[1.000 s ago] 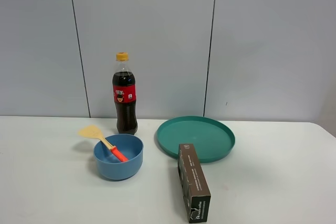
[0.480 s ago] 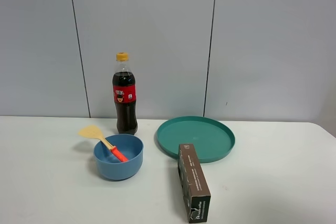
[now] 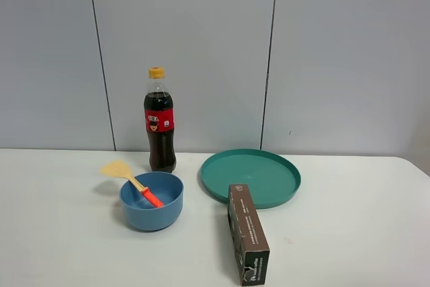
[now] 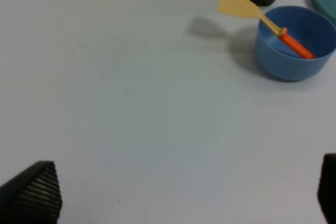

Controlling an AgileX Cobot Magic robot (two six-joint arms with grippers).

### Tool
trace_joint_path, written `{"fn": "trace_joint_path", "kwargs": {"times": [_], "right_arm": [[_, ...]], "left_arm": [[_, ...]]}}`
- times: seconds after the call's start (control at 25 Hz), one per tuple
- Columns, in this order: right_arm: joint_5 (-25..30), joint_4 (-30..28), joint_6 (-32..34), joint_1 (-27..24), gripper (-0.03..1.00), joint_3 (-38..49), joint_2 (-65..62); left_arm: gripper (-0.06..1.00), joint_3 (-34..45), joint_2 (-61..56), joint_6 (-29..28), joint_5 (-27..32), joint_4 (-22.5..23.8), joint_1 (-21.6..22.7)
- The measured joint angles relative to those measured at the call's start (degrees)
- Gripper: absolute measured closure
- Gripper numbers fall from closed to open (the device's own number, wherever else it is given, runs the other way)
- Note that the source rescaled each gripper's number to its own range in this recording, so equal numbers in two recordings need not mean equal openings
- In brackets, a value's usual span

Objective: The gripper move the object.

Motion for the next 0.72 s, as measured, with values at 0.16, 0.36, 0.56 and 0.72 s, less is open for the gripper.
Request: {"fn": "trace_joint_path", "kwargs": {"times": [0.16, 0.36, 0.56, 0.72], "right_arm": [[0.1, 2.7, -5.3, 0.0, 0.14, 1.2, -7.6], [1.7, 3.8, -7.9, 0.0, 0.15, 1.2, -12.2], [3.2, 4.2, -7.7, 0.0, 0.15, 1.2, -13.3], [3.2, 5.1, -4.8, 0.0, 0.15, 1.2, -13.3]], "left_arm": [[-0.06, 0.0, 0.0, 0.0, 0.0, 0.0, 0.0], [-0.06, 0.0, 0.0, 0.0, 0.0, 0.0, 0.0], [-0.06, 0.0, 0.0, 0.0, 0.0, 0.0, 0.0], [-0.06, 0.0, 0.0, 0.0, 0.0, 0.0, 0.0]]}}
